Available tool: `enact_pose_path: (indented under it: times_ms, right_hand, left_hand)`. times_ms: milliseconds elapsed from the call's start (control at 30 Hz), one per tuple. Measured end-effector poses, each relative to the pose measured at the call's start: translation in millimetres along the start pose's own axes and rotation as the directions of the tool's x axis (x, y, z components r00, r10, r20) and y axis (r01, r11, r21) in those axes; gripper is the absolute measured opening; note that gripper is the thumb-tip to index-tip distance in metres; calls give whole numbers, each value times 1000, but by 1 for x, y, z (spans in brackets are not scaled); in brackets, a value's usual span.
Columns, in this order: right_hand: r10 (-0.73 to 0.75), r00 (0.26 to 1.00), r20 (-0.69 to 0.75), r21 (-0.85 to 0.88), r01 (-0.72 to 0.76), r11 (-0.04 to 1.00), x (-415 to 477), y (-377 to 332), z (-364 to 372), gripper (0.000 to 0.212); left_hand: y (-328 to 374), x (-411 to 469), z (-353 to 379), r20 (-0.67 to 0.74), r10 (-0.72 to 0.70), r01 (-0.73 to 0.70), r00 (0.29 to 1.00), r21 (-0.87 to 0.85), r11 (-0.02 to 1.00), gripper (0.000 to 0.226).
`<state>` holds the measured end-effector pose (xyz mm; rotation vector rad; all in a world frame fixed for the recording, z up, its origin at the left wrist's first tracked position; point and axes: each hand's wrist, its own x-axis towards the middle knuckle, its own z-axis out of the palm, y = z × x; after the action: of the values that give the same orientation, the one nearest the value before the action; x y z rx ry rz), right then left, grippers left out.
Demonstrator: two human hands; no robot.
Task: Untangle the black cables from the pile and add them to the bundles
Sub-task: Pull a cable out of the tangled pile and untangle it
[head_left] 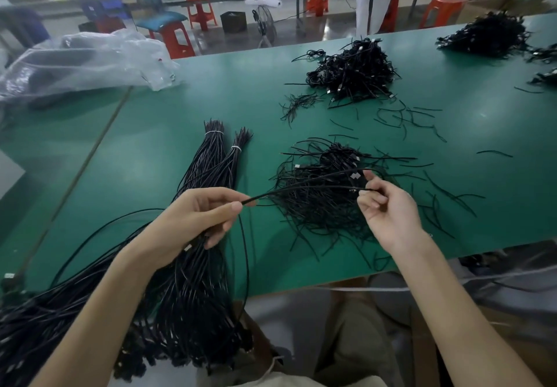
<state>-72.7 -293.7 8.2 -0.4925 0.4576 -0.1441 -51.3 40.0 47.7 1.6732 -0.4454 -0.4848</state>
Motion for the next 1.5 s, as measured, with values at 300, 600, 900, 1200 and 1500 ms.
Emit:
enact_pose_path:
  times_ms: [300, 600, 900, 1200, 1500]
  right_hand:
    - [-146, 989, -8, -300, 137, 944, 3, -4, -13, 23]
    - [-261, 965, 34, -647, 220, 730, 1, 0, -26, 23]
    - [-236, 971, 41, -665, 202, 719, 2, 12, -35, 19]
    - [-195, 970, 147, -774, 236, 587, 1, 21, -33, 18]
    - [-143, 948, 285, -806, 317, 499, -7, 13, -31, 14]
  left_hand:
    - [-17, -1, -21, -127, 2, -38, 992, -286, 958, 33]
    - [-30, 12, -17, -214, -92, -23, 972, -483, 875, 31]
    - [-42, 14, -24, -397, -233, -23, 888, -543, 839, 16]
    - [-36, 9, -29, -346, -96, -227, 933, -775, 590, 19]
    - [-36, 19, -22, -260, -105, -171, 960, -839, 517, 21]
